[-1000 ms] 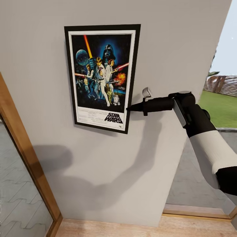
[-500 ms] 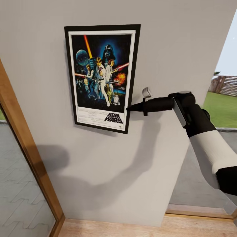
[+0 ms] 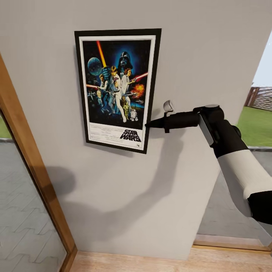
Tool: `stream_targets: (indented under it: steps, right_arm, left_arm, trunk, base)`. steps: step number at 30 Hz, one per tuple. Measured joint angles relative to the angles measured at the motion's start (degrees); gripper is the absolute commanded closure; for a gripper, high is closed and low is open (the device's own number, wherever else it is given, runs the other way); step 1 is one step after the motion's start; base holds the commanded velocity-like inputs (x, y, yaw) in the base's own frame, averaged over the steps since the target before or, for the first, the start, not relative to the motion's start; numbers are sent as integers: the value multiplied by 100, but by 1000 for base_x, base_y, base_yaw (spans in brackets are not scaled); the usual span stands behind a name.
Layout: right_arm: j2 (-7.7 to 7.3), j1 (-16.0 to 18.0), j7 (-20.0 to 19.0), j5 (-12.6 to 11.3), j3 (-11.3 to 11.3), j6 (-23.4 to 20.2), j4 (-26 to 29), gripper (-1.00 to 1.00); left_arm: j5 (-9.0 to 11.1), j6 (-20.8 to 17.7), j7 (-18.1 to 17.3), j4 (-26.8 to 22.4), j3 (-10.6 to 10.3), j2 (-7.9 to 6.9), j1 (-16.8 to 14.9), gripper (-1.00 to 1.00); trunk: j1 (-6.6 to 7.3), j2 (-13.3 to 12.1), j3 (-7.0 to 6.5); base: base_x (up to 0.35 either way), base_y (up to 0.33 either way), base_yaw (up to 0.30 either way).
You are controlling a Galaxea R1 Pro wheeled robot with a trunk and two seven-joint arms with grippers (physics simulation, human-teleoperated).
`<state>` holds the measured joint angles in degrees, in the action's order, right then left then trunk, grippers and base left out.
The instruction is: Pick up the poster from the kitchen countertop and hang it on one of the wall nails in the kitchen.
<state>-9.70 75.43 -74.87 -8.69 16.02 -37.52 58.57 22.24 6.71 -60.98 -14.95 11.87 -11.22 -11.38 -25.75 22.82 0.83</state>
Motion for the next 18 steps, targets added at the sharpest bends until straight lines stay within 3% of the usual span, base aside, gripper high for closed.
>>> stream_targets:
  steps: [18]
  right_arm:
    - [1, 0, 0, 9, -1, 0, -16, 100]
  left_arm:
    - [0, 0, 0, 1, 0, -1, 0, -100]
  trunk:
    - [0, 0, 0]
  base:
    - [0, 9, 0]
